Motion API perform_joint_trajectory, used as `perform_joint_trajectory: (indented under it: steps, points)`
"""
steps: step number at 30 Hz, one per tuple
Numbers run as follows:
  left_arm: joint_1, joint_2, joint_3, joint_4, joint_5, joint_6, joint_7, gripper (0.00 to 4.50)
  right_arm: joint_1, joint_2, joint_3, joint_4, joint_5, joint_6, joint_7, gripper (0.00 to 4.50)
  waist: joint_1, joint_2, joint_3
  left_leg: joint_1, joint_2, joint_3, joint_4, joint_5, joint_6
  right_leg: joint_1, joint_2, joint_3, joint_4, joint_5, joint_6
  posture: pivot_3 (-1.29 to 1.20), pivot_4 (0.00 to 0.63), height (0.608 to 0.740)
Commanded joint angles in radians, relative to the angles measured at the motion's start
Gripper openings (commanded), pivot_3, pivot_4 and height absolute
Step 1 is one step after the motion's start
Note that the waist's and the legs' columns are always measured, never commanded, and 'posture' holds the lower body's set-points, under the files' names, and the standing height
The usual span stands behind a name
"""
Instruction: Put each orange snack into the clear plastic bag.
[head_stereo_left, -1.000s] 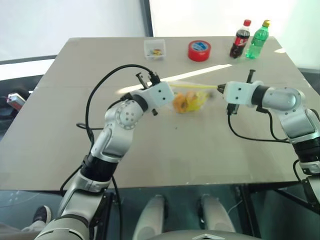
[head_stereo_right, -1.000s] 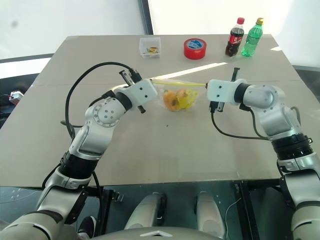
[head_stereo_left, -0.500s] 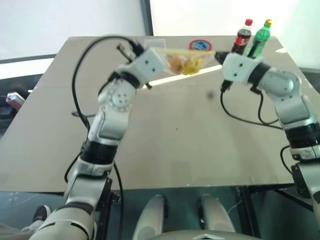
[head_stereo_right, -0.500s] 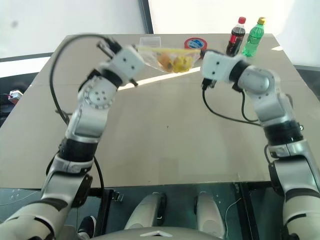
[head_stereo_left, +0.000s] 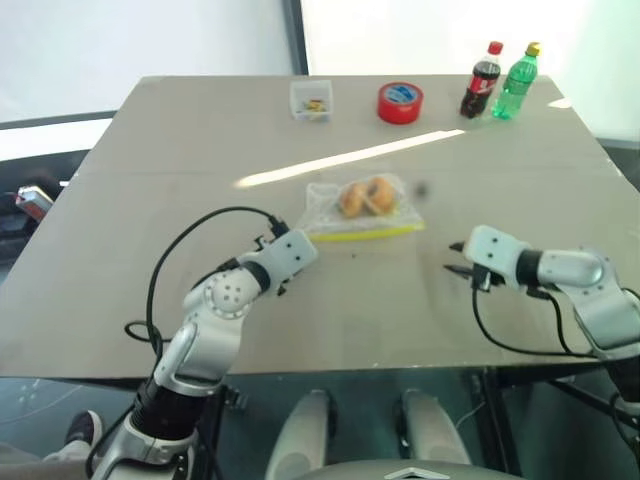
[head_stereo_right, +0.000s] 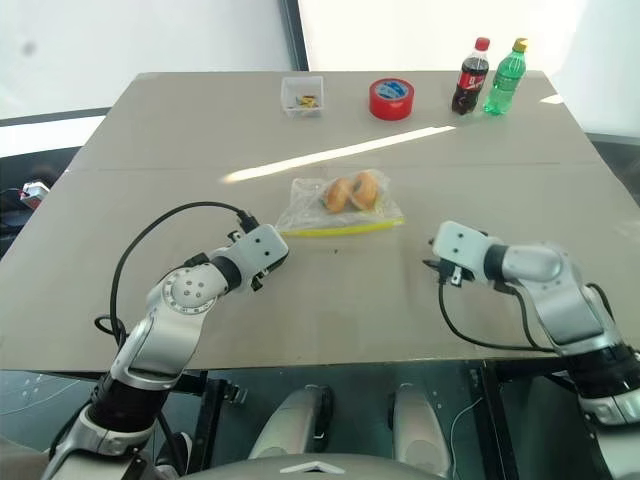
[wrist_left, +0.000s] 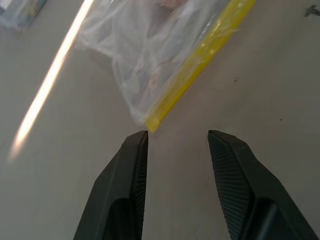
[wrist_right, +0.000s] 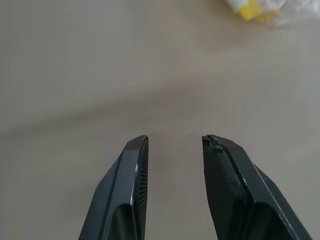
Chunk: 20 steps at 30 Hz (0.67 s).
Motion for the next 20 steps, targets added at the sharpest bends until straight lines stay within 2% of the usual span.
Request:
perform_joint_trajectory:
  steps: [1, 3, 6, 8, 14, 20]
  points:
    - [0.058, -0.037, 0.215, -0.129, -0.208, 0.063, -0.073, 2.04, 0.037, -0.013, -0.155, 0.007, 0.131, 0.004, 0.035, 1.77, -0.002, 0.0, 0.0, 0.0, 0.001, 0.0, 0.0, 0.0, 0.0, 0.0, 0.0, 0.0, 0.0, 0.0, 0.0, 0.0, 0.15, 0.74]
    - [0.073, -0.047, 0.328, -0.18, -0.345, 0.12, -0.134, 2.04, 0.058, -0.026, -0.216, 0.024, 0.197, 0.004, 0.076, 1.77, -0.001, 0.0, 0.0, 0.0, 0.001, 0.0, 0.0, 0.0, 0.0, 0.0, 0.0, 0.0, 0.0, 0.0, 0.0, 0.0, 0.15, 0.74]
    - [0.11, 0.002, 0.442, -0.21, -0.492, 0.154, -0.218, 2.04, 0.083, -0.044, -0.306, 0.056, 0.285, -0.002, 0.135, 1.77, 0.002, 0.0, 0.0, 0.001, 0.001, 0.001, 0.001, 0.0, 0.0, 0.001, 0.0, -0.001, 0.0, 0.0, 0.0, 0.0, 0.15, 0.74]
    - [0.146, 0.05, 0.483, -0.207, -0.543, 0.144, -0.251, 2.04, 0.089, -0.058, -0.349, 0.077, 0.324, 0.002, 0.157, 1.77, 0.002, 0.0, 0.0, 0.001, 0.001, 0.002, 0.001, 0.0, 0.0, 0.002, 0.0, -0.001, -0.001, 0.0, 0.0, 0.0, 0.15, 0.74]
    - [0.194, 0.11, 0.526, -0.214, -0.645, 0.138, -0.232, 2.04, 0.097, -0.105, -0.388, 0.122, 0.364, 0.007, 0.202, 1.77, 0.004, 0.0, 0.0, 0.002, 0.002, 0.002, 0.001, 0.0, 0.0, 0.005, 0.0, -0.001, -0.004, 0.0, 0.0, 0.0, 0.15, 0.74]
    - [0.217, 0.146, 0.507, -0.231, -0.695, 0.152, -0.182, 2.04, 0.104, -0.116, -0.384, 0.111, 0.369, 0.013, 0.19, 1.77, 0.006, 0.0, 0.0, 0.002, 0.002, 0.002, 0.0, 0.0, 0.0, 0.005, 0.0, -0.001, -0.004, 0.0, 0.0, 0.0, 0.15, 0.74]
